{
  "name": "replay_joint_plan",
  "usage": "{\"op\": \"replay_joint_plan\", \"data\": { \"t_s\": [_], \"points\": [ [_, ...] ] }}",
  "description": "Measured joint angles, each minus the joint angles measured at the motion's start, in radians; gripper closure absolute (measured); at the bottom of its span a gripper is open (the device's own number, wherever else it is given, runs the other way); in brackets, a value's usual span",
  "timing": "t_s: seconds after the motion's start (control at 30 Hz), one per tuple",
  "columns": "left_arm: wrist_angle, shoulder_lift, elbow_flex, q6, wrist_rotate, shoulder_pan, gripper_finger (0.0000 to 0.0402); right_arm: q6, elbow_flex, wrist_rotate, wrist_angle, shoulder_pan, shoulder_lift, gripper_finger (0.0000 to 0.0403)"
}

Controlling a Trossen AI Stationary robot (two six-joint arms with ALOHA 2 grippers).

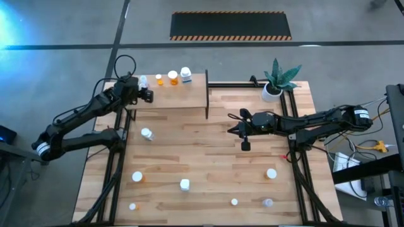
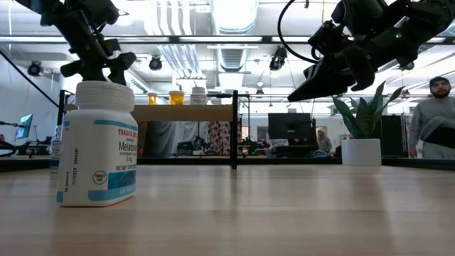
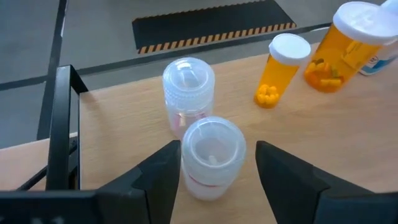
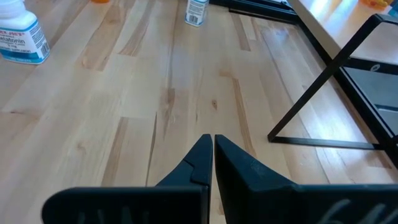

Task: Pick and place medicine bottles onto shelf by color
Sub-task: Put the top transparent pill bottle aligned with the other transparent pill bottle on the shelf, then put the right large orange pill bottle on the shelf aligned with the other large orange pill bottle

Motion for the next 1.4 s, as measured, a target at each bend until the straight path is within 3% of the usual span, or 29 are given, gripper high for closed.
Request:
{"op": "replay_joint_plan", "data": {
  "t_s": [0.43, 0.63, 0.77, 0.9, 1.17, 1.4],
  "points": [
    [0.009, -0.133, 0.028, 0.105, 0.004, -0.023, 0.0207, 0.036, 0.052, 0.001, -0.004, 0.000, 0.000, 0.0394],
    [0.078, -0.210, 0.006, 0.196, 0.116, -0.130, 0.0216, 0.058, 0.087, 0.001, -0.015, 0.000, 0.000, 0.0394],
    [0.235, -0.248, -0.053, 0.241, 0.261, -0.260, 0.0239, 0.064, 0.128, 0.001, -0.107, 0.000, -0.001, 0.0394],
    [0.431, -0.261, -0.147, 0.326, 0.333, -0.416, 0.0274, 0.122, 0.201, 0.004, -0.287, 0.002, -0.003, 0.0393],
    [0.863, -0.181, -0.356, 0.445, 0.372, -0.662, 0.0340, 0.254, 0.319, 0.165, -0.720, 0.049, -0.002, 0.0386],
    [1.307, 0.006, -0.508, 0.457, 0.374, -0.751, 0.0367, 0.468, 0.420, 0.212, -1.061, 0.128, -0.002, 0.0343]
  ]
}}
